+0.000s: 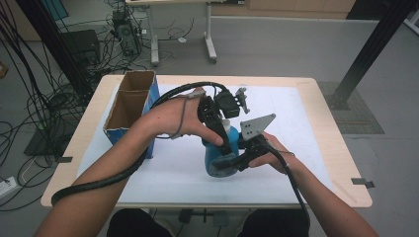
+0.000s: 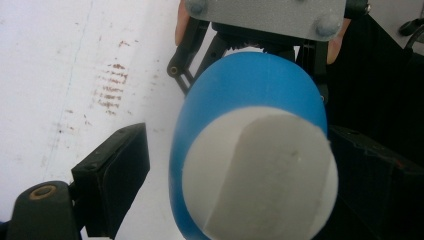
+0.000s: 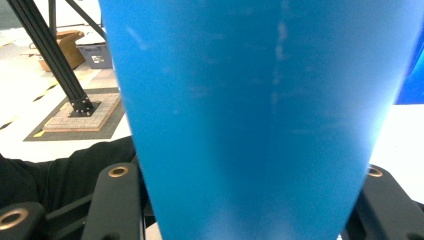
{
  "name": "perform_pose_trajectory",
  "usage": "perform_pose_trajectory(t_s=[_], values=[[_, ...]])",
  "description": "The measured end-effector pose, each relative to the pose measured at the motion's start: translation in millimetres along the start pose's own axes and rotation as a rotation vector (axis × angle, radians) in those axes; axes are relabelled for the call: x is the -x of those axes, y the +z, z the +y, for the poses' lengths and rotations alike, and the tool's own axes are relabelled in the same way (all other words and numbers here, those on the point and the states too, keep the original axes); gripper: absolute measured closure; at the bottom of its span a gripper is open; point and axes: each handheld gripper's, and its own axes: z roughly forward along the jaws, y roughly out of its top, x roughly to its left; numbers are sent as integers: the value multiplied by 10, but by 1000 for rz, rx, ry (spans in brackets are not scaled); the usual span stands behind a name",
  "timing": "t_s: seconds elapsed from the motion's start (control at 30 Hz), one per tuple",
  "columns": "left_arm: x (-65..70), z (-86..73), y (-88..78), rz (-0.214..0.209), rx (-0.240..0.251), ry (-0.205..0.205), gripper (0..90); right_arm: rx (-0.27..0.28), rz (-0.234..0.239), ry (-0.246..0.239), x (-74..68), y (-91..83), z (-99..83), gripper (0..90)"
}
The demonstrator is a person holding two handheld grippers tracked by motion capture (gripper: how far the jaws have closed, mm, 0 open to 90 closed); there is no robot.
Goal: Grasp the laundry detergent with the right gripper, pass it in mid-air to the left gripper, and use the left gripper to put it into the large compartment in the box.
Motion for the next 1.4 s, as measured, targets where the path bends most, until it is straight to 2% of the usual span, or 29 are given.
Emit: perform_pose_trajectory(t_s=[0.8,1.4], values=[[21,1,11,10,-15,-1,134,1,7,-6,-12,22,1,432],[72,54,36,23,-34,53,225,13,11,-15,-35,-8,22,431]])
